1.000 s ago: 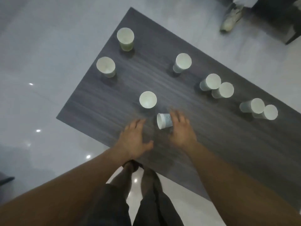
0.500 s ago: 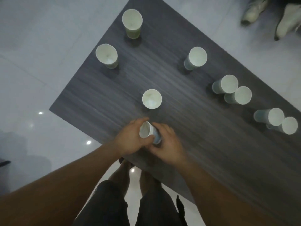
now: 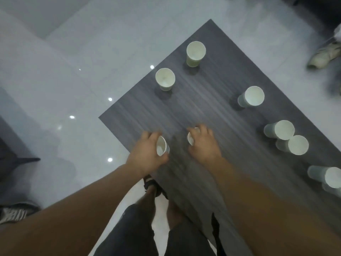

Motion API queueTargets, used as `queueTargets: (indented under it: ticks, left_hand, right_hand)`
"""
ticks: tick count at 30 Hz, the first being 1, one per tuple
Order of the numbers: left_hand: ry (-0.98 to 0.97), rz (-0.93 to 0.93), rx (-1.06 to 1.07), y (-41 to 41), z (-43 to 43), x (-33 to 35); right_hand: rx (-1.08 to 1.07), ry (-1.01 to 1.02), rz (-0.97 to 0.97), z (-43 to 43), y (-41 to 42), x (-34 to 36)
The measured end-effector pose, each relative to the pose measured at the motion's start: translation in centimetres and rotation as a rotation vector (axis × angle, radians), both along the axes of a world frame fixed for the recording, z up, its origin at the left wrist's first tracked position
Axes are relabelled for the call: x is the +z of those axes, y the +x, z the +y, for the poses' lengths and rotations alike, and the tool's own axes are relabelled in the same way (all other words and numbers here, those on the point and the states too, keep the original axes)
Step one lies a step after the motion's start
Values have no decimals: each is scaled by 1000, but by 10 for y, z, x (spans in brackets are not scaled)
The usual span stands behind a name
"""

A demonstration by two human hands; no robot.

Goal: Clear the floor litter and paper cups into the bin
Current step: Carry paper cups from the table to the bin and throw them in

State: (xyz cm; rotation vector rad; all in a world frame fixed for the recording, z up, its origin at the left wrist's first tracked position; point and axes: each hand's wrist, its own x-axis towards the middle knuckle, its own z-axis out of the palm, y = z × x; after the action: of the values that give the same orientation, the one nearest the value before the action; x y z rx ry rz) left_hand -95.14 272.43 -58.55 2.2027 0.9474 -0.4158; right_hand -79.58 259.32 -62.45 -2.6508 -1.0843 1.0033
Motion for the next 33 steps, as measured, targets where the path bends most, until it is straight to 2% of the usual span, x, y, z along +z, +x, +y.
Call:
queueTargets:
  ticks: [5, 8, 14, 21, 26, 33]
  left_hand:
    - [15, 6, -70, 8, 5, 59]
    - [32, -32, -153, 12, 0, 95]
    - [39, -125, -440, 6, -15, 155]
    - [42, -181, -747, 2, -40, 203]
    - [38, -216, -1039, -2, -104, 230]
    - [96, -291, -1440, -34, -246, 265]
  right_hand:
    - [-120, 121, -10, -28, -31, 61]
    - [-192, 128, -12, -43, -49, 105]
    - [-272, 92, -117, -78, -93, 178]
    - [-622, 80, -248, -119, -167, 235]
    - [-905, 106, -322, -171, -224, 260]
    - [-1278, 121, -394, -270, -324, 271]
